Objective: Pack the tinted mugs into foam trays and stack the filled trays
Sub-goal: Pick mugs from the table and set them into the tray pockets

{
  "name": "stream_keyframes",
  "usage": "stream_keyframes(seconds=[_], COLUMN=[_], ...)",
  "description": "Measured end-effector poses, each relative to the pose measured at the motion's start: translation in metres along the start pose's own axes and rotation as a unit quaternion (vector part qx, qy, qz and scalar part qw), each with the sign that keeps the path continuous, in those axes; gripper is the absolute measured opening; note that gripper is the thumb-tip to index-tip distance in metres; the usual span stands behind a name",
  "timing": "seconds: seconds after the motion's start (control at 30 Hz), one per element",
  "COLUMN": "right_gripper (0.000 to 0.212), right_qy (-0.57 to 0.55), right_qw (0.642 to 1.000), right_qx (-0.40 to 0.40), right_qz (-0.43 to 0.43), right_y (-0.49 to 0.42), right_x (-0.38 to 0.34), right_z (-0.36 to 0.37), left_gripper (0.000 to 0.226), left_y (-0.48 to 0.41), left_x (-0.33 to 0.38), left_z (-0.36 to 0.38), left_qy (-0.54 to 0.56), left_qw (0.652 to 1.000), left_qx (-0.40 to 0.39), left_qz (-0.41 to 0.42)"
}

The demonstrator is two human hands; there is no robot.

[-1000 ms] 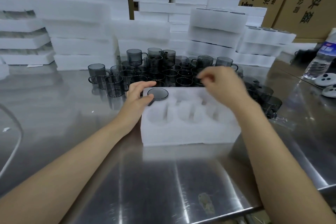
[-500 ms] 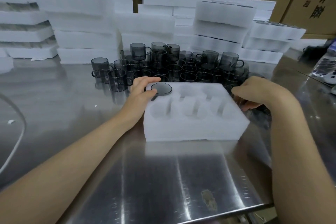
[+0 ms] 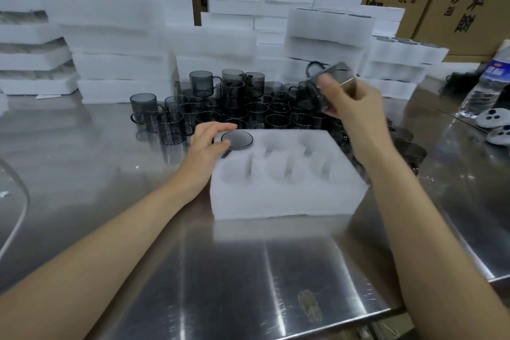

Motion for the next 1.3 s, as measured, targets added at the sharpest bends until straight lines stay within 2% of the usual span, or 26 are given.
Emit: stream_keyframes(seconds=[0.07, 0.17, 0.3, 0.43, 0.57, 0.73, 0.83, 1.1, 1.2, 1.3], right_gripper=[0.048, 0.031, 0.025, 0.023, 0.029, 0.033, 0.028, 0.024, 0.039, 0.052], right_qy=[0.004, 0.034, 0.001, 0.036, 0.073, 0.006, -0.044, -0.059, -0.076, -0.009], right_qw=[0.999, 0.994, 0.982, 0.971, 0.968, 0.974, 0.975, 0.980, 0.981, 0.981], right_qx=[-0.029, -0.091, -0.181, -0.228, -0.228, -0.215, -0.215, -0.187, -0.177, -0.192], right_qz=[-0.017, -0.054, -0.060, -0.054, -0.077, -0.069, -0.030, -0.020, -0.022, -0.028], right_y=[0.001, 0.003, 0.009, 0.011, 0.009, 0.008, 0.008, 0.009, 0.008, 0.009], right_x=[0.004, 0.007, 0.012, 0.015, 0.016, 0.019, 0.022, 0.020, 0.018, 0.017], right_z=[0.013, 0.030, 0.050, 0.056, 0.055, 0.055, 0.055, 0.050, 0.047, 0.050], left_gripper=[0.040, 0.039, 0.038, 0.038, 0.039, 0.039, 0.037, 0.035, 0.036, 0.037], left_y=[0.000, 0.001, 0.001, 0.001, 0.001, 0.002, 0.002, 0.002, 0.001, 0.002], left_x=[0.000, 0.002, 0.002, 0.001, 0.000, 0.001, 0.002, 0.002, 0.001, 0.001], left_z=[-0.001, -0.001, -0.001, -0.001, -0.001, 0.000, -0.001, 0.000, 0.000, 0.001], left_qy=[-0.008, -0.012, -0.016, -0.010, -0.006, -0.008, -0.010, -0.013, -0.009, -0.003], left_qw=[1.000, 1.000, 1.000, 1.000, 1.000, 1.000, 1.000, 1.000, 1.000, 1.000], left_qx=[0.001, 0.004, 0.004, -0.001, -0.003, 0.000, 0.002, 0.001, -0.002, -0.006], left_qz=[-0.001, 0.000, 0.006, 0.005, 0.005, 0.008, 0.005, 0.005, 0.005, 0.005])
Point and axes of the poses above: each hand's wrist, its own y-axis away from the middle knuckle, its own z-axis out of the palm, x = y × z, the point moved 6 cm from there along -y, towards the middle knuckle, and after that the axes turned 4 degrees about -x, right-handed, at the moved point
